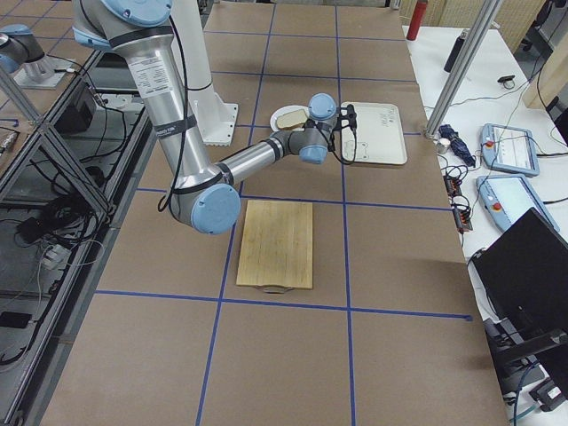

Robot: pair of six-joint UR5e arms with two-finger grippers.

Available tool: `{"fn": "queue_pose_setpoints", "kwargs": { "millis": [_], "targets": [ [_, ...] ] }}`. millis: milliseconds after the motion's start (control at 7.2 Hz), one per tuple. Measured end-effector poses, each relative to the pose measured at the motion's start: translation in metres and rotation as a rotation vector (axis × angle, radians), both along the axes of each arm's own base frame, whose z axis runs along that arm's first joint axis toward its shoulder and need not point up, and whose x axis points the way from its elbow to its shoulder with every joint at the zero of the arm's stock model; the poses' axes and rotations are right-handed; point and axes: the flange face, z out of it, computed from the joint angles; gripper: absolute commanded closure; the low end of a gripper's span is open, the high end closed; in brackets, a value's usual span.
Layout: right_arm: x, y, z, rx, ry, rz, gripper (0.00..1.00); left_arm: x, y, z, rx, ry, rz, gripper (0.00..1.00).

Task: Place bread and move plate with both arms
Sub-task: 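Withdraw the right arm toward the cutting board while the left arm moves in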

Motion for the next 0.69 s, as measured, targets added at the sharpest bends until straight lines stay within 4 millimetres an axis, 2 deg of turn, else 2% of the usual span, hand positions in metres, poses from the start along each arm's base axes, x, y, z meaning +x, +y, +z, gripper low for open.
{"fn": "queue_pose_setpoints", "kwargs": {
  "millis": [139,278,417,694],
  "targets": [
    [0.051,-0.026,0.029,-0.028,0.079,0.023,0.0,0.0,-0.003,-0.009,0.054,-0.002,-0.005,0.02],
    [0.105,-0.043,0.068,-0.031,0.171,0.028,0.0,0.002,-0.005,-0.018,0.095,0.013,-0.015,0.02],
    [0.157,-0.048,0.112,-0.02,0.257,0.021,0.0,0.005,-0.006,-0.026,0.098,0.055,-0.027,0.02],
    [0.261,-0.031,0.202,0.017,0.425,-0.035,0.0,0.018,-0.008,-0.045,0.074,0.16,-0.05,0.02]
  ]
}}
